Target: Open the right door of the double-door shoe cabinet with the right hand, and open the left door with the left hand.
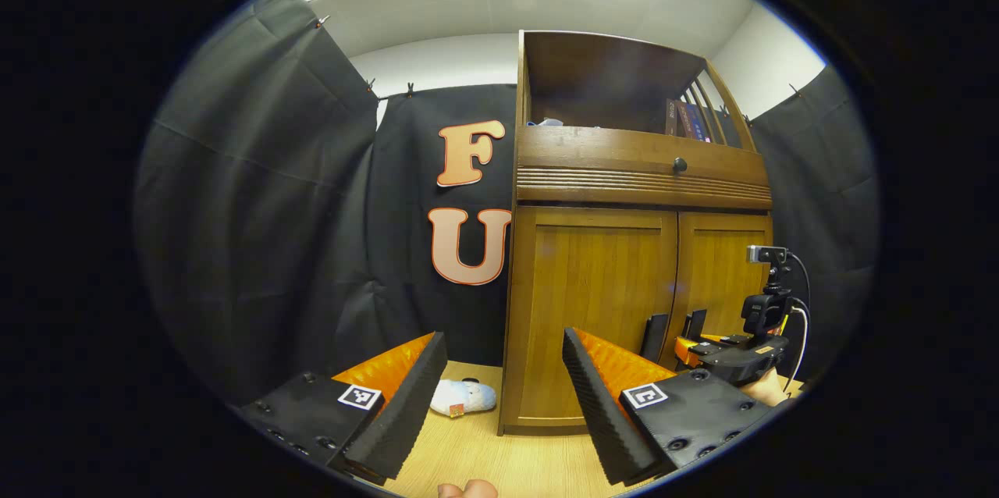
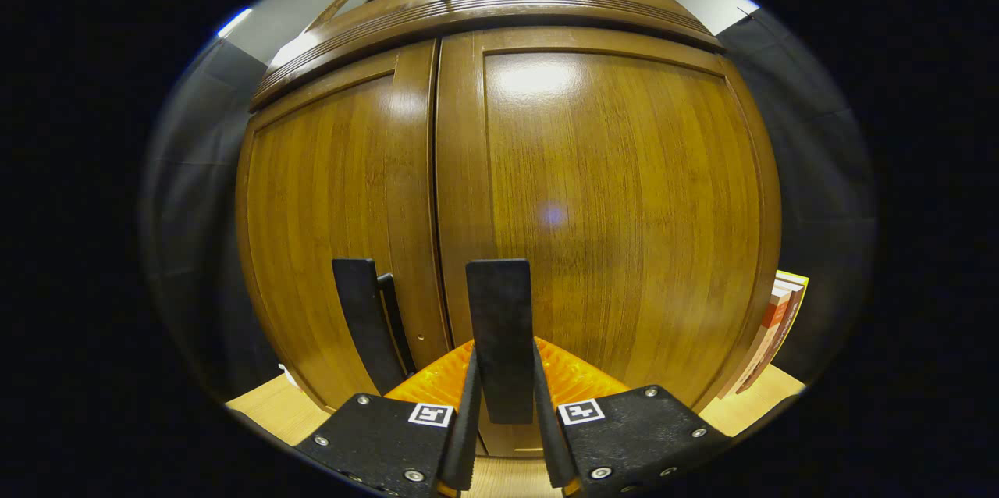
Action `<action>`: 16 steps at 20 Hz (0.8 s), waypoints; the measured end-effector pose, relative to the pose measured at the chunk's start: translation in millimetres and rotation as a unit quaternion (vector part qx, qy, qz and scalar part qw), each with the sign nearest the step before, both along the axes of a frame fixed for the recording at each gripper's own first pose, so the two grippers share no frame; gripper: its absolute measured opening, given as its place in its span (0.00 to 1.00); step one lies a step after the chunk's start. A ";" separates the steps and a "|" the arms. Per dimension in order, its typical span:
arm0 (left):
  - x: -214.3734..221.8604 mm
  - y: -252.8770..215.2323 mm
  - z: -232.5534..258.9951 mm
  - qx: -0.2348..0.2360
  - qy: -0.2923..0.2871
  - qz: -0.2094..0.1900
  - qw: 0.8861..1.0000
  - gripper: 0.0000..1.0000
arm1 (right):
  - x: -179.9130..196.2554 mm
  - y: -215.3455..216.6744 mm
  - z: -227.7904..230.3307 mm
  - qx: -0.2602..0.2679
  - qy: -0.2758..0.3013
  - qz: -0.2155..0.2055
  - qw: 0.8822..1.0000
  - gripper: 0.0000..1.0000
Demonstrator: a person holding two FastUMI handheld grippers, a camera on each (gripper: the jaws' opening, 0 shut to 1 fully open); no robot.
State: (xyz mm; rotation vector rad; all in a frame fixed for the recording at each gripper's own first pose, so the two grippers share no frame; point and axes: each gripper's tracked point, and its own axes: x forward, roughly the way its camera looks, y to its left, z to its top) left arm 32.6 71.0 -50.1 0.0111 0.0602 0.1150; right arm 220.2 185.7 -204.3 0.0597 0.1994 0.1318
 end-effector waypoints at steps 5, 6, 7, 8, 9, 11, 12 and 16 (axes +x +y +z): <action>-6.6 0.3 0.4 0.000 0.001 0.001 1.000 0.99 | -6.9 2.4 -0.3 0.008 0.007 0.008 1.000 0.28; -9.2 -0.4 0.9 0.000 0.001 0.001 1.000 0.99 | -8.6 1.2 0.4 0.003 0.004 0.010 1.000 0.25; -11.9 -0.5 2.4 -0.001 0.000 0.001 1.000 0.99 | -8.6 0.0 1.6 -0.001 0.003 0.013 1.000 0.25; -14.7 -1.2 4.7 -0.002 -0.001 0.001 1.000 0.96 | -10.6 -0.9 2.4 -0.001 0.003 0.015 1.000 0.30; -17.9 -2.0 6.8 -0.004 -0.003 0.001 1.000 0.96 | -13.8 0.3 1.4 0.001 0.006 0.018 1.000 0.26; -23.3 -4.0 10.0 -0.005 -0.004 0.000 1.000 0.94 | -20.2 0.6 1.4 0.003 0.009 0.022 1.000 0.22; -26.4 -5.2 10.4 -0.004 -0.003 0.000 1.000 0.96 | -22.4 -0.5 2.2 0.003 0.009 0.023 1.000 0.25; -41.1 -8.9 13.7 0.000 0.000 0.000 1.000 0.99 | -32.9 -5.7 5.0 0.003 0.009 0.026 1.000 0.22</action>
